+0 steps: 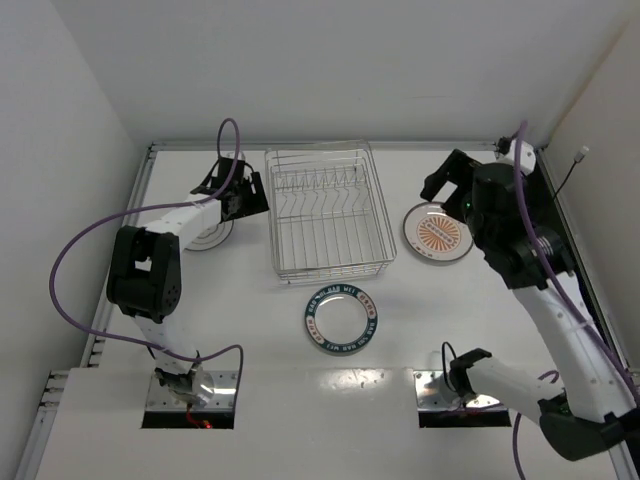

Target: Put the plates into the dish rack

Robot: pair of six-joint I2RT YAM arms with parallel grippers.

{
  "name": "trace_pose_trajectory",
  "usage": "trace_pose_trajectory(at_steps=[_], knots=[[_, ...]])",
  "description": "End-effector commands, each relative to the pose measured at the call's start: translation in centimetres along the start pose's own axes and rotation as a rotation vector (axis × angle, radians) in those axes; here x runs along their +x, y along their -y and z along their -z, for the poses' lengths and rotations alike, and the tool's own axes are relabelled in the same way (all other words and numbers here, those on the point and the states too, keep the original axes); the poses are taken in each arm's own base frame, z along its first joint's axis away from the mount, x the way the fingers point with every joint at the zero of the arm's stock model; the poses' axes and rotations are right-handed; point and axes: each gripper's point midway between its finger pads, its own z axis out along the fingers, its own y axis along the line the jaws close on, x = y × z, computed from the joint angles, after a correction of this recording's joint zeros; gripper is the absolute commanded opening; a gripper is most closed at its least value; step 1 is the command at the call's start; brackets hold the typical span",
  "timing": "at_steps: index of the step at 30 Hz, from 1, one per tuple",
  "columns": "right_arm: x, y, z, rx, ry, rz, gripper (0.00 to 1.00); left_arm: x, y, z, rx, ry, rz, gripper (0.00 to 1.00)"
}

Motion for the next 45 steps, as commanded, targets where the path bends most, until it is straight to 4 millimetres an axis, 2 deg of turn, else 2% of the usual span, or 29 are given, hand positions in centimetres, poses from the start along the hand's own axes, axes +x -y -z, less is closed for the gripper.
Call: trace_pose_trajectory(at_steps=[1, 5, 7, 8, 9, 10, 11, 12, 13, 14, 17, 19, 20, 23, 26, 27, 28, 30, 31, 32, 35, 36, 39, 41, 42, 43, 45], knots=[[3.5, 1.2, -1.7, 0.016, -0.149, 0.092, 1.00, -1.8, 1.7, 0.9, 0.049, 0.043, 0.006, 0.67], [5.4, 0.1, -2.4, -0.067, -0.192, 0.116, 1.00, -2.1, 1.8, 1.2, 0.053, 0.051, 0.006, 0.67], [6.5, 1.2, -3.5, -0.025, -0.222, 0.124, 1.00, -2.1, 1.8, 1.2, 0.053, 0.051, 0.006, 0.67], [6.3, 3.1, -4.4, 0.040, -0.235, 0.090, 1.00, -2.1, 1.8, 1.2, 0.053, 0.051, 0.006, 0.67], [8.1, 5.5, -6.1, 0.104, -0.304, 0.076, 1.00, -2.1, 1.8, 1.2, 0.053, 0.051, 0.006, 0.67], [9.5, 5.9, -6.8, 0.047, -0.395, 0.000, 1.00, -2.1, 1.8, 1.2, 0.053, 0.051, 0.006, 0.67], [8.6, 10.3, -8.3, 0.120, -0.390, -0.123, 1.00, -2.1, 1.8, 1.2, 0.053, 0.051, 0.006, 0.67], [10.7, 12.6, -8.8, 0.126, -0.446, -0.188, 0.97, -2.1, 1.8, 1.2, 0.053, 0.051, 0.006, 0.67], [10.7, 12.7, -9.8, 0.053, -0.445, -0.272, 0.95, -2.1, 1.8, 1.2, 0.053, 0.051, 0.006, 0.67], [10.8, 15.7, -9.9, 0.107, -0.425, -0.345, 0.95, -2.0, 1.9, 1.2, 0.061, 0.047, 0.006, 0.67], [10.9, 19.2, -11.5, 0.153, -0.427, -0.436, 0.93, -2.0, 1.9, 1.2, 0.061, 0.047, 0.006, 0.67], [11.3, 20.4, -12.4, 0.176, -0.471, -0.466, 0.93, -2.0, 1.9, 1.2, 0.061, 0.047, 0.006, 0.67], [13.0, 22.0, -13.0, 0.213, -0.523, -0.510, 0.92, -1.7, 1.8, 0.9, 0.057, 0.039, 0.006, 0.67], [15.1, 23.5, -14.3, 0.227, -0.584, -0.615, 0.86, -2.1, 2.2, 1.0, 0.069, 0.043, 0.006, 0.67], [16.7, 24.4, -15.2, 0.245, -0.611, -0.693, 0.80, -2.1, 2.2, 1.0, 0.069, 0.043, 0.006, 0.67], [17.1, 24.5, -15.6, 0.241, -0.622, -0.713, 0.73, -2.1, 2.2, 1.0, 0.069, 0.043, 0.006, 0.67], [19.0, 24.3, -15.9, 0.247, -0.680, -0.757, 0.70, -1.9, 2.1, 1.0, 0.065, 0.035, 0.005, 0.67], [20.5, 24.3, -16.2, 0.257, -0.715, -0.786, 0.67, -1.9, 2.1, 1.0, 0.065, 0.035, 0.005, 0.67], [21.9, 24.1, -16.0, 0.267, -0.757, -0.808, 0.65, -1.9, 2.1, 1.0, 0.065, 0.035, 0.005, 0.67], [21.8, 24.2, -16.5, 0.265, -0.742, -0.820, 0.65, -1.9, 2.1, 1.0, 0.065, 0.035, 0.005, 0.67], [24.2, 24.0, -16.2, 0.300, -0.802, -0.832, 0.60, -1.9, 1.9, 1.0, 0.057, 0.039, 0.006, 0.67], [24.5, 23.8, -16.5, 0.302, -0.810, -0.818, 0.53, -1.9, 1.9, 1.0, 0.057, 0.039, 0.006, 0.67], [25.4, 23.1, -17.1, 0.291, -0.852, -0.834, 0.39, -1.9, 1.9, 1.0, 0.057, 0.039, 0.006, 0.67], [25.1, 22.8, -17.7, 0.283, -0.843, -0.833, 0.29, -1.9, 1.9, 1.0, 0.057, 0.039, 0.006, 0.67], [25.6, 23.0, -17.7, 0.296, -0.853, -0.849, 0.19, -1.9, 1.9, 1.0, 0.057, 0.039, 0.006, 0.67], [26.1, 22.6, -17.7, 0.291, -0.874, -0.852, 0.12, -1.9, 1.9, 1.0, 0.057, 0.039, 0.006, 0.67], [25.9, 22.3, -17.8, 0.267, -0.874, -0.857, 0.00, -2.3, 1.8, 1.3, 0.051, 0.052, 0.007, 0.67]])
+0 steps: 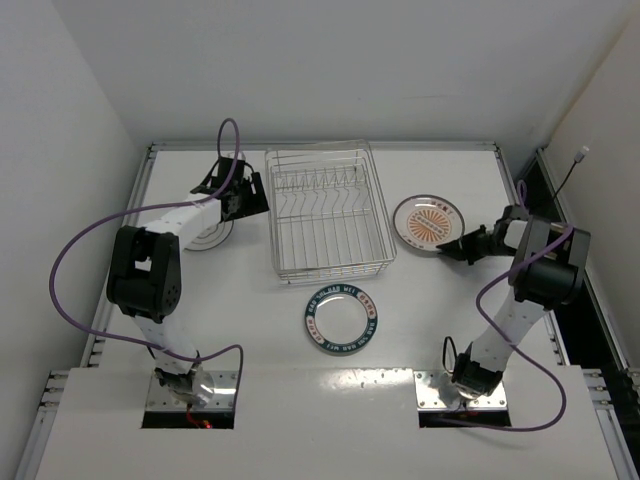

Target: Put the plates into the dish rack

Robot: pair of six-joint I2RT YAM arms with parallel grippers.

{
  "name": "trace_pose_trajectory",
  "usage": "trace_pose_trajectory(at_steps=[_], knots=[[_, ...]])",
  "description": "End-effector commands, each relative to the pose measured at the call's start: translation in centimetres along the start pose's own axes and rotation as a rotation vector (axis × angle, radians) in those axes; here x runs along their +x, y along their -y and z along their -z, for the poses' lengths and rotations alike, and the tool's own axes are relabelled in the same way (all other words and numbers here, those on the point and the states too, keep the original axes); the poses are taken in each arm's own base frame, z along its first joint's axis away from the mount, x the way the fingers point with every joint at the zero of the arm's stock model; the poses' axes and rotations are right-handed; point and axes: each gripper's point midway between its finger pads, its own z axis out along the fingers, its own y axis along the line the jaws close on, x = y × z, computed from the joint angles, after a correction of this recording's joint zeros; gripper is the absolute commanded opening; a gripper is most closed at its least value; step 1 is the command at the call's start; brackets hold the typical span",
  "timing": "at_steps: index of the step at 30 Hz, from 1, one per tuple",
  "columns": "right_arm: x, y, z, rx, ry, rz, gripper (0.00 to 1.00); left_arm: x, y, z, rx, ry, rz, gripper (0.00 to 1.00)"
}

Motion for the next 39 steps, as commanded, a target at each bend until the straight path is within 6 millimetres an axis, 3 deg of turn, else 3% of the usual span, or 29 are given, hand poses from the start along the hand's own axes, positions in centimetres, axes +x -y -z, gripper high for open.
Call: trace_pose_trajectory(at_steps=[1, 3, 7, 9, 10, 11, 12, 15, 18, 19, 21, 22, 26, 27, 29, 34, 35, 39], knots=[[-0.6, -0.5, -0.5, 0.004, 0.022, 0.007, 0.00, -2.5, 1.8, 1.2, 0.047, 0.065, 0.007, 0.67], [-0.7, -1.2, 0.5, -0.010, 0.062, 0.042, 0.00, -2.8, 1.9, 1.6, 0.051, 0.075, 0.007, 0.67], [-2.2, -7.4, 6.4, -0.046, 0.336, 0.262, 0.00, -2.8, 1.9, 1.6, 0.051, 0.075, 0.007, 0.67], [-0.8, -12.8, 11.3, -0.081, 0.489, 0.425, 0.00, -2.5, 1.8, 1.2, 0.047, 0.066, 0.007, 0.67], [-1.6, -13.7, 13.2, -0.025, 0.622, 0.447, 0.00, -2.5, 1.8, 1.2, 0.048, 0.066, 0.016, 0.67], [-0.9, -16.5, 16.5, -0.059, 0.721, 0.491, 0.00, -2.5, 1.8, 1.2, 0.048, 0.066, 0.016, 0.67], [0.8, -17.9, 16.8, -0.059, 0.749, 0.550, 0.00, -2.5, 1.8, 1.2, 0.048, 0.066, 0.016, 0.67], [1.9, -21.1, 19.9, -0.059, 0.907, 0.611, 0.00, -2.5, 1.8, 1.2, 0.048, 0.066, 0.016, 0.67], [3.8, -23.9, 19.6, -0.033, 0.973, 0.707, 0.00, -2.5, 1.8, 1.2, 0.048, 0.066, 0.016, 0.67], [4.7, -24.4, 18.0, -0.001, 0.969, 0.751, 0.00, -2.5, 1.8, 1.2, 0.048, 0.066, 0.016, 0.67], [5.2, -25.9, 17.8, 0.038, 1.018, 0.808, 0.00, -2.5, 1.8, 1.2, 0.048, 0.066, 0.016, 0.67], [6.5, -26.6, 16.9, 0.045, 1.014, 0.851, 0.00, -2.6, 1.7, 1.2, 0.039, 0.070, 0.016, 0.67], [7.7, -28.9, 14.4, 0.103, 1.064, 0.945, 0.00, -2.6, 1.7, 1.2, 0.039, 0.070, 0.016, 0.67], [7.5, -28.9, 13.2, 0.141, 1.068, 0.960, 0.00, -2.6, 1.7, 1.2, 0.039, 0.070, 0.016, 0.67], [8.4, -29.8, 12.5, 0.146, 1.066, 0.992, 0.00, -2.6, 1.7, 1.2, 0.039, 0.070, 0.016, 0.67], [8.4, -30.0, 9.8, 0.203, 1.059, 1.033, 0.00, -2.6, 1.7, 1.2, 0.039, 0.070, 0.016, 0.67], [8.6, -29.5, 8.7, 0.230, 1.047, 1.048, 0.00, -2.6, 1.7, 1.2, 0.039, 0.070, 0.016, 0.67], [8.8, -28.9, 7.5, 0.254, 1.026, 1.068, 0.00, -2.6, 1.7, 1.2, 0.039, 0.070, 0.016, 0.67]])
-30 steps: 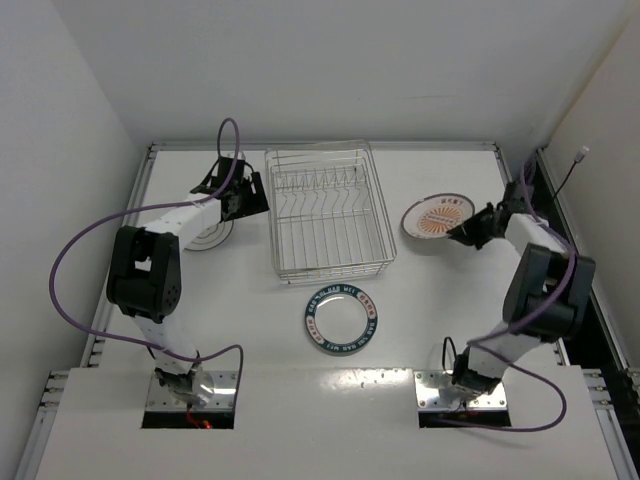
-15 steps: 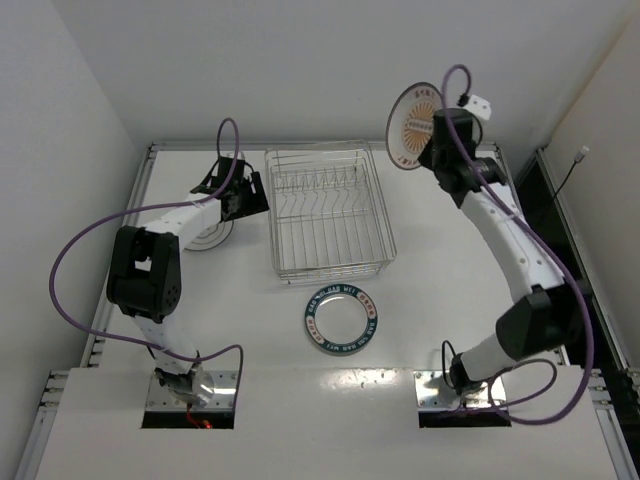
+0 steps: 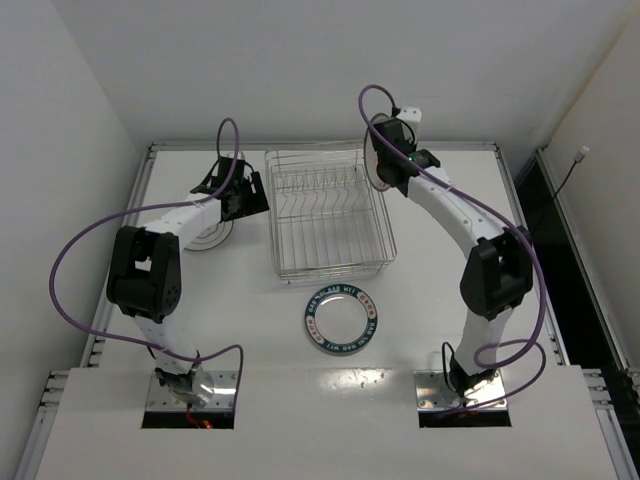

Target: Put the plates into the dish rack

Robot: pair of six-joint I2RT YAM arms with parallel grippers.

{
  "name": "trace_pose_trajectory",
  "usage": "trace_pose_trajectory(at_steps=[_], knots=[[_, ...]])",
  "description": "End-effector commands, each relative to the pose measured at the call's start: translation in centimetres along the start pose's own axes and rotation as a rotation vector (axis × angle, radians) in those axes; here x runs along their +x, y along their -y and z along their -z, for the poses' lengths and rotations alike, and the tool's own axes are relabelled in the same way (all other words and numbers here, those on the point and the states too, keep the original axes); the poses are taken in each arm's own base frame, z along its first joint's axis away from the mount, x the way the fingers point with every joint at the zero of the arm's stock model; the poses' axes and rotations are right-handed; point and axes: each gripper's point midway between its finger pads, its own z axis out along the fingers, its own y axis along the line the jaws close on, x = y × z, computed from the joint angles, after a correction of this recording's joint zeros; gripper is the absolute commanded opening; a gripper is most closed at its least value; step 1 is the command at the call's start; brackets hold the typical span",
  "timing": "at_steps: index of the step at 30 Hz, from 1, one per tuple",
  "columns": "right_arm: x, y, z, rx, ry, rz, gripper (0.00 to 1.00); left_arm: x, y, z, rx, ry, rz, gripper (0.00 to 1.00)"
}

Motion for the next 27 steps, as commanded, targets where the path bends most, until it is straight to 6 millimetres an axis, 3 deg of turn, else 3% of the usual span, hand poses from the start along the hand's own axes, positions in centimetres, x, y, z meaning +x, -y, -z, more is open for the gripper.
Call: trace_pose_trajectory(at_steps=[1, 13, 20, 23, 26, 27], knots=[[-3.6, 0.5, 0.6, 0.050, 0.104, -0.042, 0.00, -2.4, 1.7, 1.2, 0.044, 0.065, 0.005, 0.67], [0.6, -2.4, -1.5, 0.002, 0.001, -0.010, 0.00, -1.9, 1.5, 0.9, 0.036, 0.049, 0.004, 0.67], [1.9, -3.5, -0.8, -0.011, -0.014, 0.002, 0.00, -1.9, 1.5, 0.9, 0.036, 0.049, 0.004, 0.67], [0.1, -2.9, 0.9, 0.014, 0.049, -0.007, 0.00, -1.9, 1.5, 0.9, 0.036, 0.049, 0.004, 0.67], [-2.9, -2.2, 2.9, 0.062, 0.133, -0.001, 0.00, -1.9, 1.5, 0.9, 0.036, 0.049, 0.004, 0.67], [-4.3, -1.0, 3.5, 0.110, 0.174, 0.004, 0.00, -1.9, 1.5, 0.9, 0.036, 0.049, 0.004, 0.67]])
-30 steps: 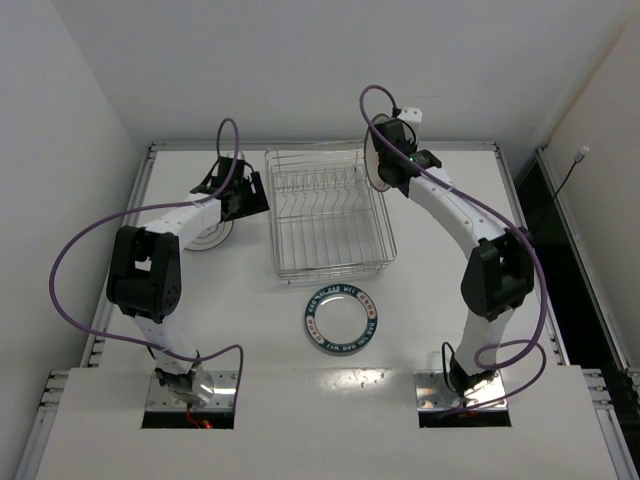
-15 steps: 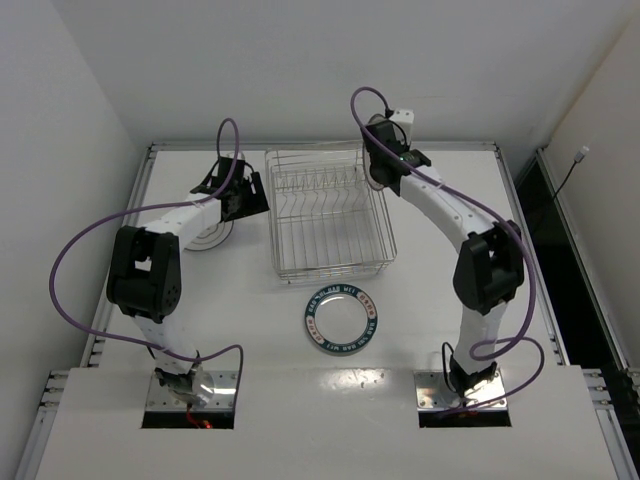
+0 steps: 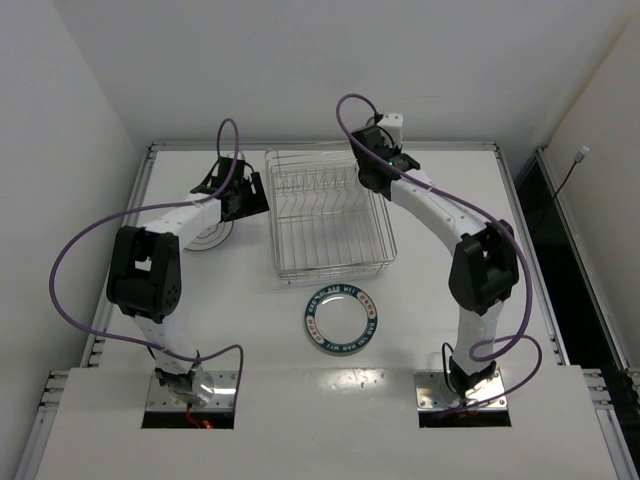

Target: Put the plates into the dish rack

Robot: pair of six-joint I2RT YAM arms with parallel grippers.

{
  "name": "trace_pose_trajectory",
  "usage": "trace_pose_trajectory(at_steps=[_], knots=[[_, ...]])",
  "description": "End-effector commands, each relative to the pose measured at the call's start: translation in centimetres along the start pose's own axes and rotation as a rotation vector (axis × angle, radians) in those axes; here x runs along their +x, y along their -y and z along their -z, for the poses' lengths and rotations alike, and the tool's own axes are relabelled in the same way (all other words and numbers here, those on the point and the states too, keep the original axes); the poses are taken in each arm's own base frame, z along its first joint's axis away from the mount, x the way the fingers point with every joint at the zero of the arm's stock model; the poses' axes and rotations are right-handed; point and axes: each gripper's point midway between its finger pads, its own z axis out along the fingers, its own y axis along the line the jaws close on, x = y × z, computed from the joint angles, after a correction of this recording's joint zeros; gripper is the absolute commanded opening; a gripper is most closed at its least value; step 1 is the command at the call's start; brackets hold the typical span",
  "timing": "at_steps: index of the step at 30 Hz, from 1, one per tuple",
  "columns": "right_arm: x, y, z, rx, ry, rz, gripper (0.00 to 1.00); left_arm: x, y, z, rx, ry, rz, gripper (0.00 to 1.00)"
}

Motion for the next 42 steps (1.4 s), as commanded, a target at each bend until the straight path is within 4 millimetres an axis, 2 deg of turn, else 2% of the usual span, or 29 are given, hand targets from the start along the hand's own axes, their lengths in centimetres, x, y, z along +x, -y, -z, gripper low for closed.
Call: trace_pose_trajectory(at_steps=[1, 2, 5, 10, 21, 28, 41, 42], knots=[[-6.4, 1.7, 4.0, 0.079, 0.175, -0.041, 0.00, -2.1, 1.5, 0.9, 0.039, 0.054, 0.004, 0.67], [-7.1, 2.4, 4.7, 0.115, 0.204, -0.039, 0.00, -2.1, 1.5, 0.9, 0.039, 0.054, 0.004, 0.67], [-8.3, 2.5, 6.0, 0.146, 0.253, -0.015, 0.00, -2.1, 1.5, 0.9, 0.039, 0.054, 0.004, 0.67], [-8.4, 2.0, 6.7, 0.145, 0.267, 0.000, 0.00, -2.1, 1.5, 0.9, 0.039, 0.054, 0.004, 0.67], [-5.0, -0.6, 5.9, 0.040, 0.205, -0.015, 0.00, -2.1, 1.5, 0.9, 0.039, 0.054, 0.004, 0.67], [-3.1, -1.2, 5.5, 0.007, 0.159, -0.013, 0.00, -2.1, 1.5, 0.9, 0.039, 0.054, 0.004, 0.67], [2.7, -4.0, 2.2, -0.020, -0.005, 0.041, 0.00, -1.9, 1.8, 1.0, 0.056, 0.046, 0.004, 0.67], [2.2, -3.8, 2.0, -0.016, 0.000, 0.018, 0.00, -1.9, 1.8, 1.0, 0.056, 0.046, 0.004, 0.67]])
